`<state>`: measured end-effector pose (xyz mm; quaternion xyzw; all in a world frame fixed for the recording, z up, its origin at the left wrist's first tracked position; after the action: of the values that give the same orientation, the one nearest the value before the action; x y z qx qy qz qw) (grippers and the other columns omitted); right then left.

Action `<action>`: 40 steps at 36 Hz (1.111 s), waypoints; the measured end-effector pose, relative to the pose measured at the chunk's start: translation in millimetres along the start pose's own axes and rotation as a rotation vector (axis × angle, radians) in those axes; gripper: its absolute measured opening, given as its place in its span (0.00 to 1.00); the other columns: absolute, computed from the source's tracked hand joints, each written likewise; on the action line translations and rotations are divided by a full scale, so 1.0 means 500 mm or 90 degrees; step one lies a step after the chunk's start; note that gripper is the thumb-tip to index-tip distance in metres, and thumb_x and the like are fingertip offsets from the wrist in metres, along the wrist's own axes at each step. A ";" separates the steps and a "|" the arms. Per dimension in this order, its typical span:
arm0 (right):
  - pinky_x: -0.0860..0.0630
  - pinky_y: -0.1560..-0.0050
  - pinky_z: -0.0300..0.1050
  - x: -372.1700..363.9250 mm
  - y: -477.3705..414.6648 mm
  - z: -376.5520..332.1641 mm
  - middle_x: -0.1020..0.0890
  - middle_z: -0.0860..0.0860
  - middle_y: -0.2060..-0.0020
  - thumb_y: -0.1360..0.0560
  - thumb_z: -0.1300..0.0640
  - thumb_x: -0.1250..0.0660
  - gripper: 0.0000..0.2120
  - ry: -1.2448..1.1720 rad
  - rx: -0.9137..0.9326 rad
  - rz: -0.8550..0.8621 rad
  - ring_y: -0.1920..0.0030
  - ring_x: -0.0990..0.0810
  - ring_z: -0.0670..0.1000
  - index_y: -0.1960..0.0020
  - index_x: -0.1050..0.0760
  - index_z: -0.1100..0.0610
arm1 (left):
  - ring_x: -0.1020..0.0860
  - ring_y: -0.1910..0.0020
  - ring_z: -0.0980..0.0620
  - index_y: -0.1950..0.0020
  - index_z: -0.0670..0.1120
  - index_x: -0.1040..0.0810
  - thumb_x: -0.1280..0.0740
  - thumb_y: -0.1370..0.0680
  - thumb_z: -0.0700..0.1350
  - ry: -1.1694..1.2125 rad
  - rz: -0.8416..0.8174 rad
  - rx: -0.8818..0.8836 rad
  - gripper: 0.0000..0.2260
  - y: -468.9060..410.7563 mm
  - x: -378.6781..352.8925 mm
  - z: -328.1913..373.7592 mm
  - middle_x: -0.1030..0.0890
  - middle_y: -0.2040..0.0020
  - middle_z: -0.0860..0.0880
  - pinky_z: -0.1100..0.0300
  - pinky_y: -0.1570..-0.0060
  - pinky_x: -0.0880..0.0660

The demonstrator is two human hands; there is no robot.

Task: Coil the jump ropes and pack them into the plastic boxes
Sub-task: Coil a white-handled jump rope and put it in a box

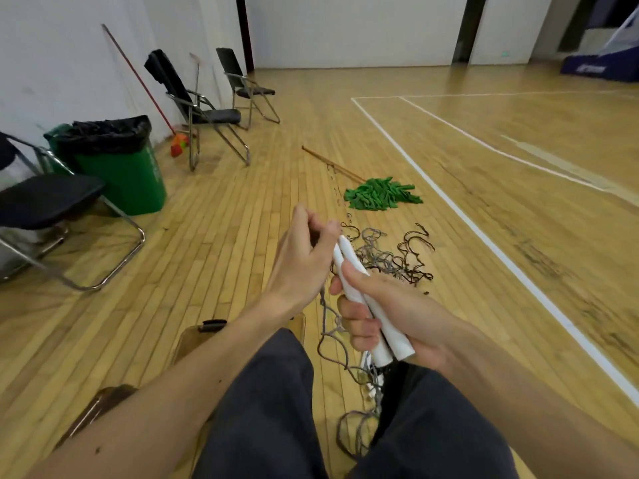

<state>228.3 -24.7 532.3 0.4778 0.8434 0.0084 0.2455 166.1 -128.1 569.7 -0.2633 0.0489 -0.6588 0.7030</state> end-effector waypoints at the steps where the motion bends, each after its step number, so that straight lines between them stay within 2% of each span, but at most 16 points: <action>1: 0.34 0.73 0.37 0.003 -0.004 0.002 0.33 0.49 0.71 0.24 0.46 0.33 0.15 0.002 -0.001 -0.004 0.75 0.36 0.46 0.50 0.27 0.59 | 0.35 0.67 0.54 0.57 0.47 0.38 0.38 0.17 0.47 -0.003 0.005 -0.002 0.13 -0.001 0.000 -0.006 0.34 0.64 0.50 0.57 0.66 0.33; 4: 0.31 0.73 0.38 0.011 -0.018 0.015 0.30 0.50 0.71 0.22 0.51 0.34 0.11 -0.003 -0.021 -0.006 0.75 0.32 0.46 0.49 0.26 0.60 | 0.37 0.69 0.55 0.59 0.48 0.39 0.38 0.17 0.47 -0.034 -0.015 -0.001 0.14 -0.003 -0.010 -0.031 0.35 0.66 0.53 0.60 0.67 0.35; 7: 0.31 0.75 0.37 0.021 -0.030 0.033 0.30 0.50 0.73 0.22 0.51 0.34 0.11 -0.019 -0.044 0.003 0.77 0.32 0.46 0.53 0.27 0.60 | 0.35 0.70 0.55 0.61 0.48 0.38 0.38 0.18 0.48 -0.015 -0.065 0.036 0.15 -0.002 -0.022 -0.060 0.34 0.68 0.53 0.59 0.68 0.35; 9: 0.33 0.78 0.36 0.027 -0.033 0.046 0.31 0.49 0.74 0.23 0.50 0.34 0.12 -0.030 -0.063 0.011 0.78 0.33 0.45 0.56 0.27 0.58 | 0.31 0.71 0.52 0.59 0.46 0.36 0.38 0.18 0.48 0.032 -0.103 0.084 0.12 0.006 -0.032 -0.077 0.30 0.67 0.48 0.57 0.70 0.33; 11: 0.34 0.80 0.36 0.031 -0.034 0.057 0.32 0.48 0.75 0.23 0.47 0.34 0.13 -0.031 -0.083 0.023 0.79 0.34 0.44 0.58 0.26 0.57 | 0.30 0.76 0.51 0.56 0.45 0.34 0.40 0.16 0.44 0.086 -0.141 0.142 0.09 0.022 -0.041 -0.088 0.27 0.70 0.49 0.59 0.76 0.34; 13: 0.34 0.81 0.35 0.031 -0.033 0.066 0.32 0.47 0.75 0.25 0.45 0.34 0.15 -0.024 -0.095 0.030 0.80 0.34 0.44 0.57 0.26 0.57 | 0.32 0.77 0.51 0.53 0.46 0.30 0.41 0.16 0.45 0.099 -0.167 0.175 0.07 0.036 -0.048 -0.097 0.28 0.72 0.50 0.62 0.78 0.37; 14: 0.34 0.81 0.35 0.029 -0.032 0.073 0.32 0.47 0.76 0.25 0.44 0.35 0.15 -0.025 -0.101 0.027 0.80 0.33 0.43 0.56 0.26 0.57 | 0.33 0.76 0.50 0.52 0.46 0.27 0.40 0.16 0.49 0.086 -0.178 0.174 0.08 0.042 -0.050 -0.105 0.29 0.71 0.49 0.61 0.77 0.37; 16: 0.33 0.80 0.35 0.023 -0.027 0.090 0.31 0.47 0.75 0.25 0.44 0.36 0.15 -0.031 -0.113 0.019 0.79 0.32 0.43 0.55 0.26 0.58 | 0.34 0.72 0.48 0.59 0.47 0.24 0.37 0.18 0.54 0.049 -0.180 0.141 0.15 0.050 -0.044 -0.112 0.30 0.70 0.44 0.59 0.74 0.38; 18: 0.31 0.78 0.35 0.020 -0.020 0.108 0.30 0.48 0.74 0.22 0.46 0.37 0.15 -0.033 -0.122 0.013 0.78 0.31 0.44 0.54 0.26 0.58 | 0.37 0.72 0.48 0.65 0.39 0.25 0.35 0.19 0.53 0.028 -0.167 0.115 0.21 0.057 -0.033 -0.115 0.33 0.70 0.43 0.59 0.74 0.40; 20: 0.29 0.76 0.35 0.017 -0.007 0.126 0.29 0.49 0.73 0.22 0.47 0.36 0.14 -0.038 -0.134 0.005 0.77 0.29 0.45 0.54 0.27 0.58 | 0.40 0.74 0.49 0.65 0.34 0.27 0.33 0.19 0.49 0.016 -0.156 0.106 0.22 0.065 -0.024 -0.112 0.36 0.71 0.44 0.60 0.75 0.42; 23: 0.26 0.73 0.38 0.010 0.017 0.146 0.27 0.50 0.72 0.25 0.48 0.34 0.13 -0.021 -0.152 -0.025 0.74 0.27 0.47 0.54 0.26 0.59 | 0.41 0.75 0.50 0.72 0.48 0.25 0.34 0.19 0.47 0.022 -0.140 0.118 0.20 0.072 -0.014 -0.101 0.38 0.72 0.45 0.58 0.74 0.45; 25: 0.25 0.71 0.40 0.005 0.036 0.151 0.27 0.51 0.71 0.25 0.50 0.33 0.12 0.005 -0.155 -0.041 0.74 0.26 0.48 0.54 0.26 0.59 | 0.42 0.75 0.50 0.73 0.50 0.28 0.34 0.19 0.47 0.032 -0.134 0.125 0.21 0.077 -0.008 -0.090 0.39 0.72 0.47 0.57 0.73 0.45; 30: 0.40 0.76 0.34 0.003 0.066 0.143 0.37 0.46 0.74 0.24 0.49 0.34 0.11 0.032 -0.150 -0.041 0.77 0.40 0.43 0.59 0.30 0.55 | 0.43 0.76 0.52 0.73 0.51 0.29 0.35 0.18 0.46 0.055 -0.157 0.144 0.21 0.088 -0.011 -0.071 0.39 0.74 0.53 0.59 0.74 0.46; 33: 0.41 0.79 0.33 0.001 0.075 0.134 0.38 0.45 0.75 0.23 0.47 0.37 0.13 0.019 -0.139 -0.061 0.78 0.42 0.41 0.60 0.30 0.55 | 0.41 0.77 0.53 0.68 0.47 0.29 0.37 0.17 0.52 0.108 -0.187 0.148 0.20 0.091 -0.018 -0.060 0.38 0.74 0.51 0.62 0.76 0.43; 37: 0.43 0.80 0.32 -0.009 0.080 0.131 0.39 0.45 0.74 0.24 0.45 0.37 0.14 0.004 -0.137 -0.073 0.79 0.42 0.41 0.60 0.31 0.55 | 0.39 0.74 0.53 0.67 0.46 0.29 0.50 0.22 0.69 0.256 -0.210 0.240 0.30 0.111 -0.037 -0.064 0.35 0.73 0.50 0.59 0.72 0.43; 40: 0.43 0.80 0.32 -0.010 0.075 0.129 0.39 0.45 0.75 0.24 0.45 0.38 0.14 0.001 -0.128 -0.077 0.79 0.42 0.41 0.59 0.31 0.55 | 0.35 0.72 0.53 0.66 0.46 0.28 0.56 0.22 0.72 0.429 -0.189 0.325 0.34 0.135 -0.058 -0.082 0.33 0.70 0.50 0.58 0.68 0.40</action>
<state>287.8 -22.3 487.0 0.3990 0.8659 0.0782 0.2914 206.2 -113.3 497.3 0.1437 0.0722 -0.7927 0.5880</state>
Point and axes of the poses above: each hand's wrist, its own y-axis away from the middle knuckle, its own x-axis out of the back of the hand, z = x × y, the point moved 7 cm from there along -y, towards the middle knuckle
